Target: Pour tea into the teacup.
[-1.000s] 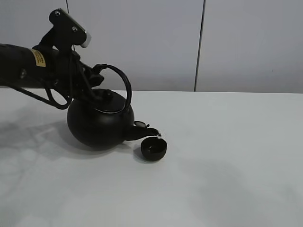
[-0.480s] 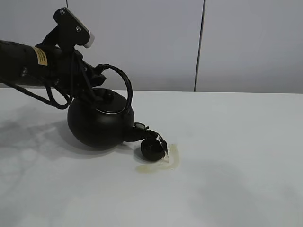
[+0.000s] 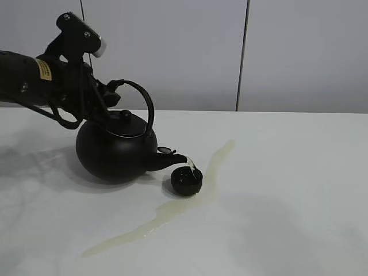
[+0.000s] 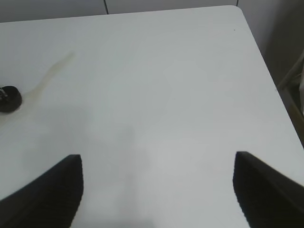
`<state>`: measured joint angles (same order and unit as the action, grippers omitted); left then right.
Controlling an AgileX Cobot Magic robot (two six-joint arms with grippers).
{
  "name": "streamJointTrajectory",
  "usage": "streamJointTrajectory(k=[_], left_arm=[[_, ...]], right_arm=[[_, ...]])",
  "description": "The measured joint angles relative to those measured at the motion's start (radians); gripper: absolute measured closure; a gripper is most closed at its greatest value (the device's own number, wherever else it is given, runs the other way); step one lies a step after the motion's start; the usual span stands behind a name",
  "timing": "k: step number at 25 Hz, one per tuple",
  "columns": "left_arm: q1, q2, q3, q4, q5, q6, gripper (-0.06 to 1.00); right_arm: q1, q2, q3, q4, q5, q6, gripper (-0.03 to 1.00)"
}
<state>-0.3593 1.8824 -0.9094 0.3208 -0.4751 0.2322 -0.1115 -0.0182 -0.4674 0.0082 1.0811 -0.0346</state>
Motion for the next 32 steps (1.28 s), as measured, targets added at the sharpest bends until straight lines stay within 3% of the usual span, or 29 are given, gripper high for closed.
streamJointTrajectory(k=[9,14,20,32], left_arm=[[0.009,0.0,0.0,-0.003,-0.02,-0.074,0.84],[0.021,0.0,0.0,0.001,-0.045,-0.19,0.84],[0.084,0.0,0.044,0.0,-0.213,-0.353,0.84],[0.104,0.0,0.21,-0.022,-0.415,-0.368,0.84]], right_arm=[[0.0,0.0,0.0,0.0,0.0,0.0,0.38],[0.0,0.0,0.0,0.0,0.0,0.0,0.38],[0.0,0.0,0.0,0.0,0.0,0.0,0.38],[0.0,0.0,0.0,0.0,0.0,0.0,0.38]])
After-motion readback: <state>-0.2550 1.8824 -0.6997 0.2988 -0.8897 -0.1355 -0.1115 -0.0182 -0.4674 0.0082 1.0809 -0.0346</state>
